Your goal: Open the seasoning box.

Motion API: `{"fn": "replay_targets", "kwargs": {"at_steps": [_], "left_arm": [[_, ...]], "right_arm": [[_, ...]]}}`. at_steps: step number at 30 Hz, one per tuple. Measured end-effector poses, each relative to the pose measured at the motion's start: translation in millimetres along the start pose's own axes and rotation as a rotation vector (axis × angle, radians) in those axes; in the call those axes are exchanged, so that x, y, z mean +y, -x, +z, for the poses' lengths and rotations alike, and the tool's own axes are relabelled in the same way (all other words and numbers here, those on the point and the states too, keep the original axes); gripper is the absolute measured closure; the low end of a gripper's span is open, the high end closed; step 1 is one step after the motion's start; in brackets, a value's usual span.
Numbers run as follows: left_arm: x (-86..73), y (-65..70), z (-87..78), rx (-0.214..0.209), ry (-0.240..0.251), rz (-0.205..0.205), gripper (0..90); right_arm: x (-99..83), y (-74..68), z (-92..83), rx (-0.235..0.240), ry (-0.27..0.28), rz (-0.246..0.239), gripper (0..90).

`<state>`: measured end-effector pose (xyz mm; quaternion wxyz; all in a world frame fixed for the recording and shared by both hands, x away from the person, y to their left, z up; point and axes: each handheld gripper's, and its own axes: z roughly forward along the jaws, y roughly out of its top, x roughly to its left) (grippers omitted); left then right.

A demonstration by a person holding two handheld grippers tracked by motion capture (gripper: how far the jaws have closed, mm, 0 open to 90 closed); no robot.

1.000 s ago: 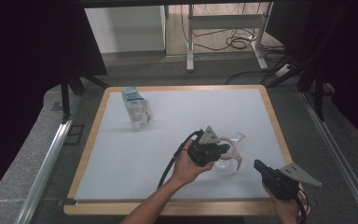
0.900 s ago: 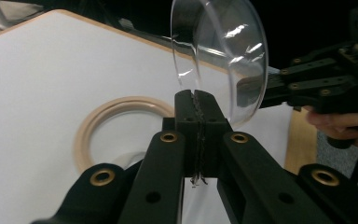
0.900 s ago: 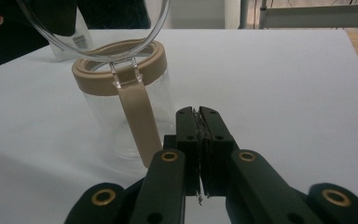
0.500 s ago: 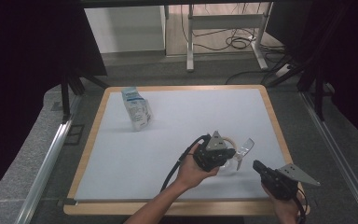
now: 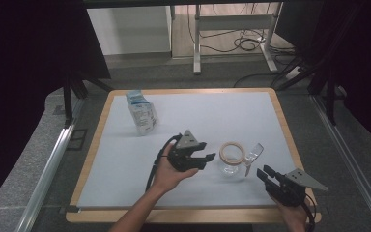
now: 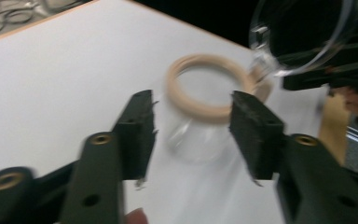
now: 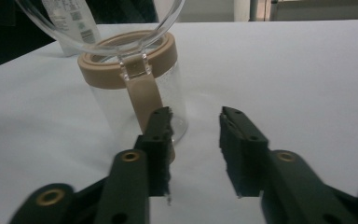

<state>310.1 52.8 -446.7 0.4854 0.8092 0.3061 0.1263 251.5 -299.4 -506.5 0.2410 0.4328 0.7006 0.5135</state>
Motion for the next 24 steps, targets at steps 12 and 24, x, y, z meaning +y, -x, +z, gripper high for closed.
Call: {"fn": "replay_targets", "kwargs": {"at_steps": [12, 24], "left_arm": [[-54.1, -57.5, -41.6, 0.093, 0.002, -0.161, 26.2], [-92.3, -100.0, -69.1, 0.242, -0.047, -0.231, 20.0]], "right_arm": [[-5.4, -1.2, 5.4, -0.021, -0.031, 0.000, 49.0], [-5.8, -0.8, 7.4, -0.024, -0.036, 0.002, 48.1]]}}
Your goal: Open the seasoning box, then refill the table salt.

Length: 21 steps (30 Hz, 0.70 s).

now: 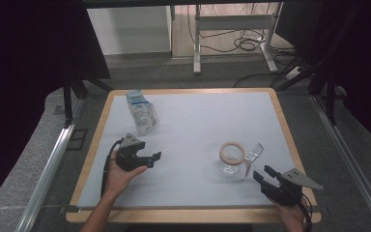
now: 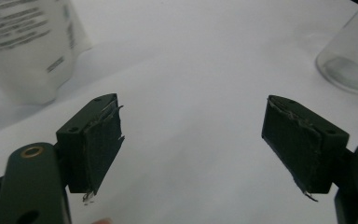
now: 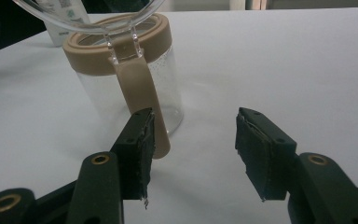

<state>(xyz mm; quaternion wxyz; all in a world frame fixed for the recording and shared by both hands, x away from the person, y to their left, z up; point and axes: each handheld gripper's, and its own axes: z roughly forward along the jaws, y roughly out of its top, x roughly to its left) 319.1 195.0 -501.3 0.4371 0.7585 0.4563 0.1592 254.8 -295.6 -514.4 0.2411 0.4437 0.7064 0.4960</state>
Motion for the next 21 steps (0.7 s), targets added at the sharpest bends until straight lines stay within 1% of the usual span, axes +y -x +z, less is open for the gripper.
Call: {"fn": "replay_targets", "kwargs": {"at_steps": [2, 4, 6, 8, 11, 13, 14, 18, 21], "left_arm": [[-1.8, -5.3, -1.5, 0.016, 0.001, -0.007, 19.3], [-2.6, -10.7, -2.6, 0.040, 0.000, -0.016, 19.0], [-2.2, -15.8, -4.1, 0.052, -0.001, -0.018, 19.1], [-0.1, -20.4, -5.5, 0.075, 0.001, -0.020, 19.1], [6.7, -29.4, -7.7, 0.117, 0.008, -0.011, 19.0], [12.4, -38.7, -9.0, 0.107, 0.028, -0.020, 19.5], [16.8, -45.2, -8.8, 0.102, 0.040, -0.036, 20.8], [30.3, -63.5, -2.9, 0.114, 0.053, -0.055, 22.2], [40.5, -78.8, 4.6, 0.092, 0.073, -0.087, 23.6]], "right_arm": [[-0.5, -0.4, 0.5, 0.000, -0.005, 0.003, 48.0], [-0.4, -0.4, 0.5, 0.000, -0.005, 0.003, 47.9], [0.1, -0.2, 0.0, -0.001, 0.001, -0.002, 47.9], [0.5, -0.4, -0.5, -0.002, 0.005, -0.003, 47.9], [0.7, 0.3, -1.5, -0.003, 0.008, -0.002, 47.9], [0.6, 0.9, -1.8, -0.004, 0.008, 0.002, 47.9], [0.5, 1.1, -1.8, -0.005, 0.007, 0.002, 47.9], [-0.1, 2.7, -1.4, -0.007, 0.010, 0.000, 47.9], [-1.2, 3.4, -1.2, -0.009, 0.003, -0.001, 47.9]]}}
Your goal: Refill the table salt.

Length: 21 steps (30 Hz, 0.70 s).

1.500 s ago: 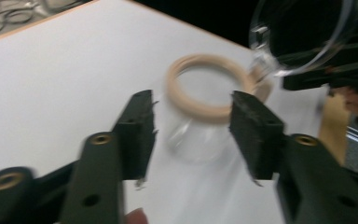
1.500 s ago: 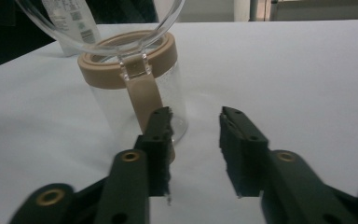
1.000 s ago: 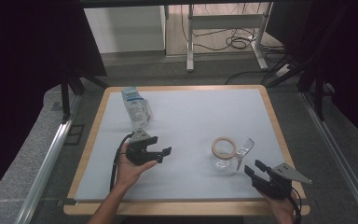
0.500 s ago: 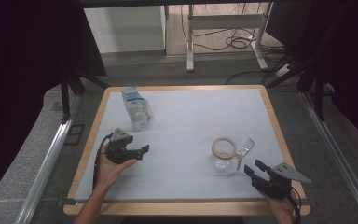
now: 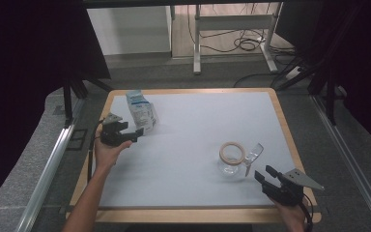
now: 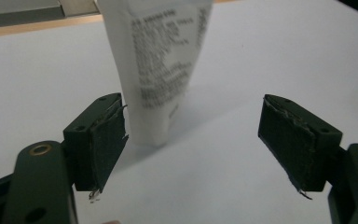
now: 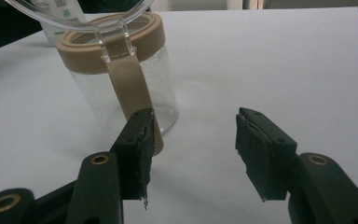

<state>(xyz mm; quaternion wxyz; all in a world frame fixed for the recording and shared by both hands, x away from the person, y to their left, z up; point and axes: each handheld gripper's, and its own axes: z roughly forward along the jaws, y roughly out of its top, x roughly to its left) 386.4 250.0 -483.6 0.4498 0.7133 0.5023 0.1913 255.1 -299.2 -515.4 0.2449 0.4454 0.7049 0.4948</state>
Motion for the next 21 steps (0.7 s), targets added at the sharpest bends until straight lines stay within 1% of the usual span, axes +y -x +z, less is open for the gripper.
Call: {"fn": "replay_targets", "kwargs": {"at_steps": [2, 3, 5, 7, 9, 10, 14, 15, 16, 17, 18, 19, 21], "left_arm": [[6.5, -8.2, 6.5, -0.001, 0.013, -0.010, 25.3], [10.5, -12.5, 10.1, -0.004, 0.023, -0.005, 26.3], [15.8, -16.5, 14.4, -0.002, 0.033, 0.011, 28.2], [21.6, -20.5, 19.0, 0.015, 0.038, 0.020, 31.1], [27.5, -24.6, 23.0, 0.001, 0.038, 0.025, 33.9], [30.1, -26.4, 25.4, 0.004, 0.046, 0.031, 34.9], [36.7, -32.7, 33.1, -0.004, 0.044, 0.043, 40.4], [37.2, -34.3, 35.0, -0.008, 0.052, 0.037, 42.7], [37.2, -36.7, 36.9, -0.024, 0.056, 0.025, 46.7], [37.4, -37.7, 38.5, -0.032, 0.048, 0.023, 50.5], [37.4, -37.8, 40.2, -0.016, 0.042, 0.032, 52.9], [37.4, -37.8, 40.7, -0.008, 0.046, 0.045, 58.4], [38.3, -39.0, 40.0, -0.042, 0.059, 0.048, 64.1]], "right_arm": [[-0.3, 0.1, -0.1, -0.002, -0.003, 0.000, 47.8], [-0.4, -0.1, -0.3, -0.003, -0.002, 0.001, 47.8], [-0.3, -0.1, -0.7, -0.004, 0.000, -0.001, 47.7], [0.0, -0.1, -1.0, -0.006, 0.001, -0.001, 47.7], [0.2, -0.1, -1.2, -0.009, 0.001, -0.003, 47.6], [0.3, 0.0, -1.3, -0.011, 0.001, -0.006, 47.6], [0.2, 0.9, -1.2, -0.018, 0.002, -0.004, 47.5], [0.0, 1.0, -1.0, -0.019, 0.001, -0.004, 47.5], [-0.2, 1.1, -0.9, -0.020, 0.000, -0.002, 47.5], [-0.5, 1.2, -0.8, -0.020, -0.003, -0.002, 47.4], [-0.6, 1.2, -0.6, -0.020, -0.003, -0.001, 47.4], [-0.8, 1.5, -0.5, -0.021, -0.006, -0.003, 47.4], [-1.1, 1.7, -0.1, -0.021, -0.009, 0.000, 47.3]]}}
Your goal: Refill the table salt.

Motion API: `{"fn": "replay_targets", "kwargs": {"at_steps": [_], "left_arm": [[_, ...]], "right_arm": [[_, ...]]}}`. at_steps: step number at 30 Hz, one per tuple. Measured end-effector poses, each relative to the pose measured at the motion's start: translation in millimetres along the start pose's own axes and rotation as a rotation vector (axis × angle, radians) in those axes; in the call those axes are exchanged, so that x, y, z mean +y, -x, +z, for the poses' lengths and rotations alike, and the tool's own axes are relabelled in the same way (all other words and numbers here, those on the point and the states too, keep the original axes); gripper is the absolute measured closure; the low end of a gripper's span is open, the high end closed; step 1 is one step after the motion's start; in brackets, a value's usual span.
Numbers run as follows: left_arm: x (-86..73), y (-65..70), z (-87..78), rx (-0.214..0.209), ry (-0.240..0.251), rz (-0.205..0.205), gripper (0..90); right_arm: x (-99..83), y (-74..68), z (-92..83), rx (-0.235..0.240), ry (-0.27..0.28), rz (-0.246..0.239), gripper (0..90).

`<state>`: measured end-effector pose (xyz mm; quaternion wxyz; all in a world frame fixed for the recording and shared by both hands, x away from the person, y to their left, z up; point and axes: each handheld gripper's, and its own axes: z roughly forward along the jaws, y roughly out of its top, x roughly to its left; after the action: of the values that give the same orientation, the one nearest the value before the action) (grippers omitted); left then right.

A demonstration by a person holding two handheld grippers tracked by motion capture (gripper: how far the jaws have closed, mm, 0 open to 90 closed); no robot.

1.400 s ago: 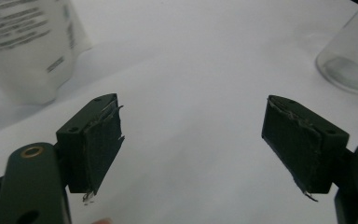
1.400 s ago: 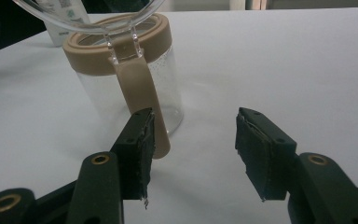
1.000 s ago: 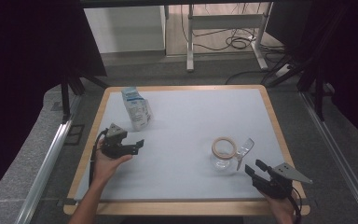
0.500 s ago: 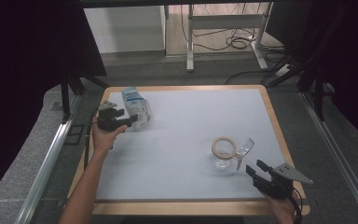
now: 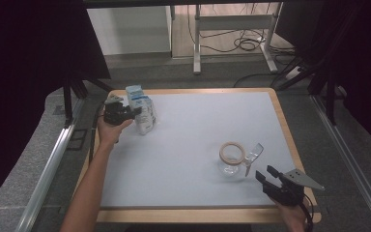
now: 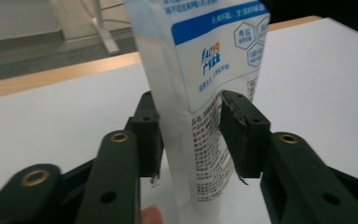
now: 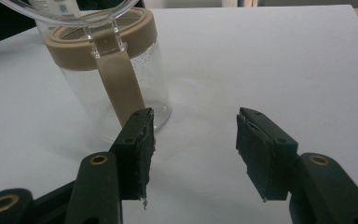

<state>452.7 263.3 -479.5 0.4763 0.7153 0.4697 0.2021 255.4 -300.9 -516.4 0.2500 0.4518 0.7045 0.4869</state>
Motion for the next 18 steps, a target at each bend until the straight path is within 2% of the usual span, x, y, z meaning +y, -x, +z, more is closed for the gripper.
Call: {"fn": "replay_targets", "kwargs": {"at_steps": [5, 9, 13, 18], "left_arm": [[1.8, 0.3, 0.5, -0.021, 0.007, 0.017, 72.3], [1.0, 0.6, 1.0, -0.037, 0.020, 0.019, 82.7], [-0.3, 4.3, 1.0, -0.061, 0.030, 0.048, 89.0], [-1.4, 8.6, -1.6, -0.076, 0.041, 0.075, 90.0]], "right_arm": [[-1.1, 1.0, 1.1, -0.003, -0.004, -0.003, 47.0], [-1.5, 1.6, 0.7, -0.008, -0.006, -0.003, 47.0], [-1.5, 2.4, 0.1, -0.010, -0.001, -0.003, 47.0], [-1.7, 1.9, 0.1, -0.015, 0.002, -0.005, 47.0]]}}
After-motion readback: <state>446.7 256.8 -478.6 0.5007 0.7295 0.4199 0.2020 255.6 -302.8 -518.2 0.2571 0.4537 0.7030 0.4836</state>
